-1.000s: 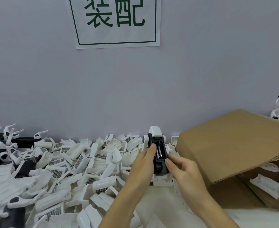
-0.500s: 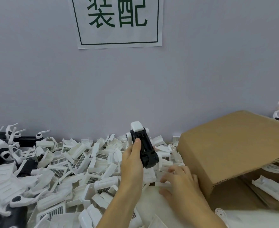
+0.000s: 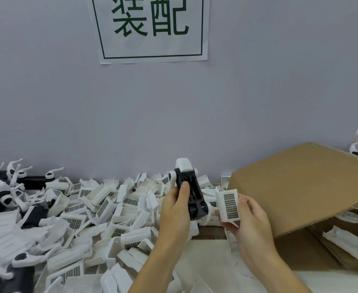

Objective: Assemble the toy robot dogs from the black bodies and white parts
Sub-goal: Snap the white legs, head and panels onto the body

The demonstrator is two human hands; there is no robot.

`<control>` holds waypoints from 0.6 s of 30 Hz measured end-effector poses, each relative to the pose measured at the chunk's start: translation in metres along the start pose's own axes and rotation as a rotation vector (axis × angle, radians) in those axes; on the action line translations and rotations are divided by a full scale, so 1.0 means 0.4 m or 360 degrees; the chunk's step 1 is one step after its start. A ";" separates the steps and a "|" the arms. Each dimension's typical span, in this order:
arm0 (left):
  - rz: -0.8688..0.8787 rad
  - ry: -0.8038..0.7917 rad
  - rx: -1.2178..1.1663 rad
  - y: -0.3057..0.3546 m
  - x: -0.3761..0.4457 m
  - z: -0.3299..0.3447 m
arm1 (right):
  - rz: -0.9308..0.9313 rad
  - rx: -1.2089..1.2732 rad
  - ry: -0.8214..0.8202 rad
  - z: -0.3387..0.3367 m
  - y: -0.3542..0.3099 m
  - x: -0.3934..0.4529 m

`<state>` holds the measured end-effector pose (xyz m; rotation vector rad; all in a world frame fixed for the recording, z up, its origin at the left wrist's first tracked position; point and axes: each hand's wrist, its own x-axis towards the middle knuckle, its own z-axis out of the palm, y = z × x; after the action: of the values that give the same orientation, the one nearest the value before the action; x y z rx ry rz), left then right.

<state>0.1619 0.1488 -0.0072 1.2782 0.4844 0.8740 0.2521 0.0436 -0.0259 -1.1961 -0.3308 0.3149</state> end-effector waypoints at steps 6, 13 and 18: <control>0.0117 -0.0191 0.0243 -0.014 -0.012 0.020 | -0.0161 -0.0191 -0.0070 0.006 0.012 0.007; 0.0077 -0.0274 0.0265 -0.023 -0.008 0.019 | -0.0101 -0.0142 -0.0278 0.005 0.013 0.000; 0.0123 -0.0345 0.0316 -0.024 -0.015 0.020 | -0.0154 -0.0267 -0.0548 0.002 0.012 -0.016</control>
<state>0.1671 0.1387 -0.0151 1.5633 0.3576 0.7537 0.2457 0.0433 -0.0308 -1.2852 -0.7238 0.4158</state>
